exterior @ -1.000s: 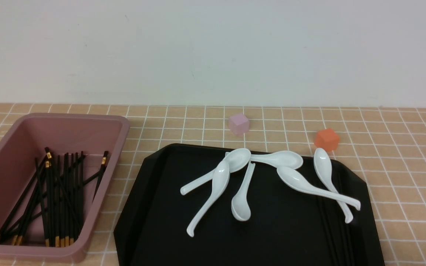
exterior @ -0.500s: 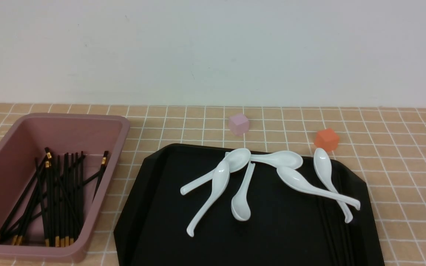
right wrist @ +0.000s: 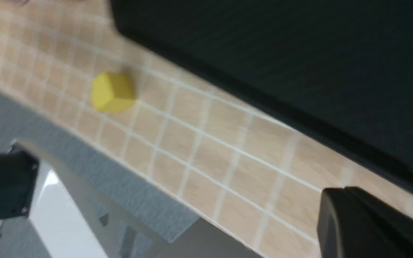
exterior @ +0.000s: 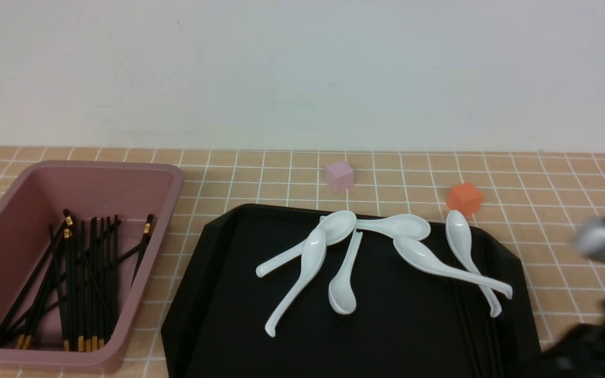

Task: On brown tablecloth take chopsticks from black tray and put them in box.
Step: 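Move the gripper over the chopsticks on the black tray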

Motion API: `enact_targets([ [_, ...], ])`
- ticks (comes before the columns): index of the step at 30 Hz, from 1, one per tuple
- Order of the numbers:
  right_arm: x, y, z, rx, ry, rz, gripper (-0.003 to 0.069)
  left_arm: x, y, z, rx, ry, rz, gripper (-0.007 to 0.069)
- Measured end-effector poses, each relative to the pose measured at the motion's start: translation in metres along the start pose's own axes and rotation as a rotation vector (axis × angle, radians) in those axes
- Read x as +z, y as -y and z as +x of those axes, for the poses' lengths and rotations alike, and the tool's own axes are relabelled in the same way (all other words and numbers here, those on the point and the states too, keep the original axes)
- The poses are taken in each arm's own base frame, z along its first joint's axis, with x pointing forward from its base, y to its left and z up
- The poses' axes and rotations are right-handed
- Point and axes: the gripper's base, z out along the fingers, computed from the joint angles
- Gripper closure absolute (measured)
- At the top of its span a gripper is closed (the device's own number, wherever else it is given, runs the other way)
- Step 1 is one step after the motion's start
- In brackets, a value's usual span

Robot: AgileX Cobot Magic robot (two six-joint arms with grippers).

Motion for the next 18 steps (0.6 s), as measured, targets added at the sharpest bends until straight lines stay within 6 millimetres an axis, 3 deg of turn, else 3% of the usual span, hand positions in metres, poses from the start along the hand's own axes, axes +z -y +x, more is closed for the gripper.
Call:
enact_targets([
  [5, 0.042, -0.002, -0.019, -0.008, -0.106, 0.104, 0.0633, 0.0, 0.0, 0.0, 0.0, 0.0, 0.0, 0.0385],
  [10, 0.065, -0.004, -0.039, -0.022, -0.139, 0.255, 0.0588, 0.0, 0.0, 0.0, 0.0, 0.0, 0.0, 0.0385],
  [18, 0.097, 0.02, -0.075, 0.006, -0.137, 0.522, 0.0366, 0.0, 0.0, 0.0, 0.0, 0.0, 0.0, 0.0385],
])
